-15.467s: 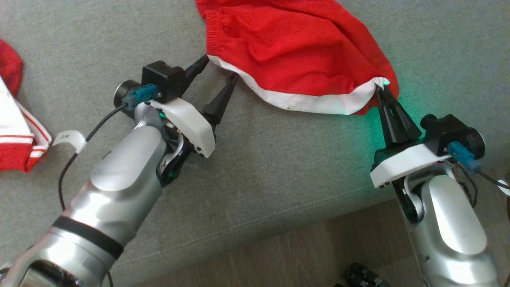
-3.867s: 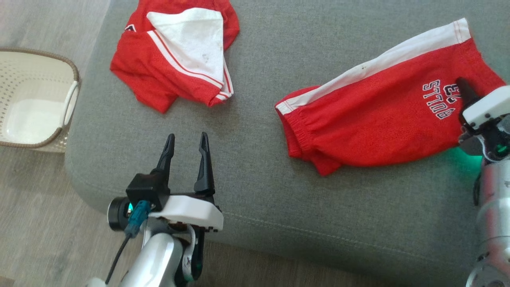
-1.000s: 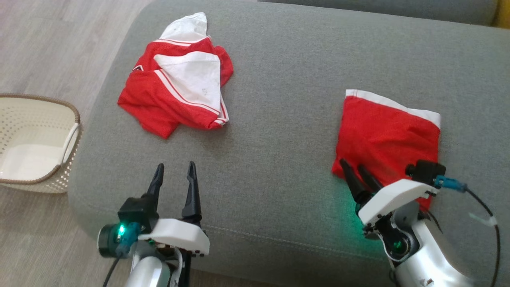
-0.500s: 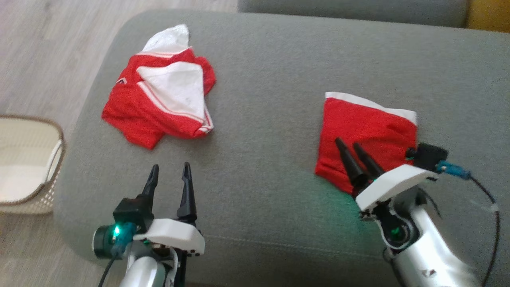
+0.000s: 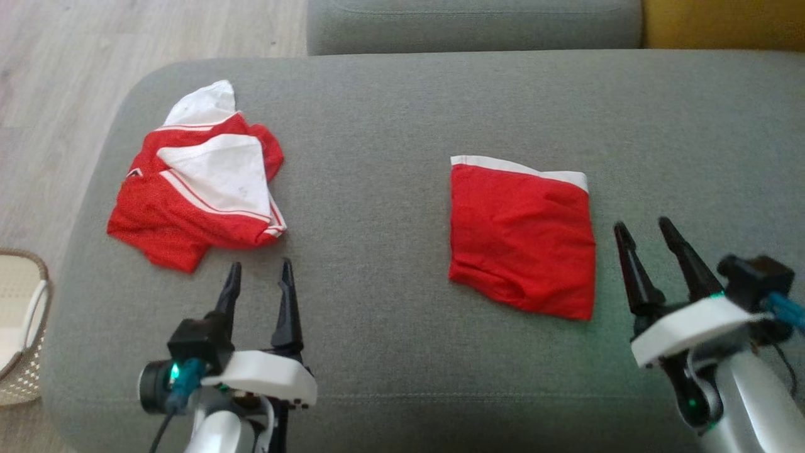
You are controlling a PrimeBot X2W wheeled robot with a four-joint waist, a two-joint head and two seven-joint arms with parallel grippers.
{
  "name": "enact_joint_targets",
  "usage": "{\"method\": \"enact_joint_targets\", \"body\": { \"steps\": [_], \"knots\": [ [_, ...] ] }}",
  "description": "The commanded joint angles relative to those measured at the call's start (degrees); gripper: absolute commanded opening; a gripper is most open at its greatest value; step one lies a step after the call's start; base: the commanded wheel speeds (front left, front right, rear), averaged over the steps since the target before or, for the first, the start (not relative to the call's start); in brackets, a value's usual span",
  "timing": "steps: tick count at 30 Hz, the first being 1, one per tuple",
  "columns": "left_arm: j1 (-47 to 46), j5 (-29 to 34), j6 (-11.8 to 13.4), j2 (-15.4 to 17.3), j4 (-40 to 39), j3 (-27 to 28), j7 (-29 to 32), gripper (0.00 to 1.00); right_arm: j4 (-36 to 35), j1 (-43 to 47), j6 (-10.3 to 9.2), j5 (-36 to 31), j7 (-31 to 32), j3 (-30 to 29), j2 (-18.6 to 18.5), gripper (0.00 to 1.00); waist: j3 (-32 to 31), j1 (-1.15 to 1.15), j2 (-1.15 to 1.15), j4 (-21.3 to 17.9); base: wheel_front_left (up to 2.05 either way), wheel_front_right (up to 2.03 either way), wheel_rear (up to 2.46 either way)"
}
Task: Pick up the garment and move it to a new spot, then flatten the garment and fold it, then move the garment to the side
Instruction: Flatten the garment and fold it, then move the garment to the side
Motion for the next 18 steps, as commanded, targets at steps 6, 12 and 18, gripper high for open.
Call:
{"method": "enact_joint_targets", "body": {
  "steps": [6, 12, 18],
  "knots": [
    [-0.2, 1.5, 0.2, 0.1, -1.8, -0.3, -0.7, 1.0, -3.4, 3.0, -0.01, -7.8, -2.2, -4.6, 3.3, 1.0, 0.6, 0.0, 0.0, -1.0, 0.0, 0.0, 0.0],
    [0.3, 1.4, 0.6, 0.1, -1.6, -1.0, -0.7, 1.0, -3.7, 4.1, -0.01, -10.7, -2.7, -6.0, 5.1, 1.0, 0.7, 0.0, 0.0, -1.2, 0.0, 0.0, 0.0],
    [-0.2, 2.2, 0.2, 0.1, -1.2, -1.4, -0.7, 1.0, -3.5, 4.0, -0.01, -11.4, -2.8, -6.7, 6.0, 1.0, 1.0, 0.0, 0.0, -0.7, 0.0, 0.0, 0.0]
  ]
}}
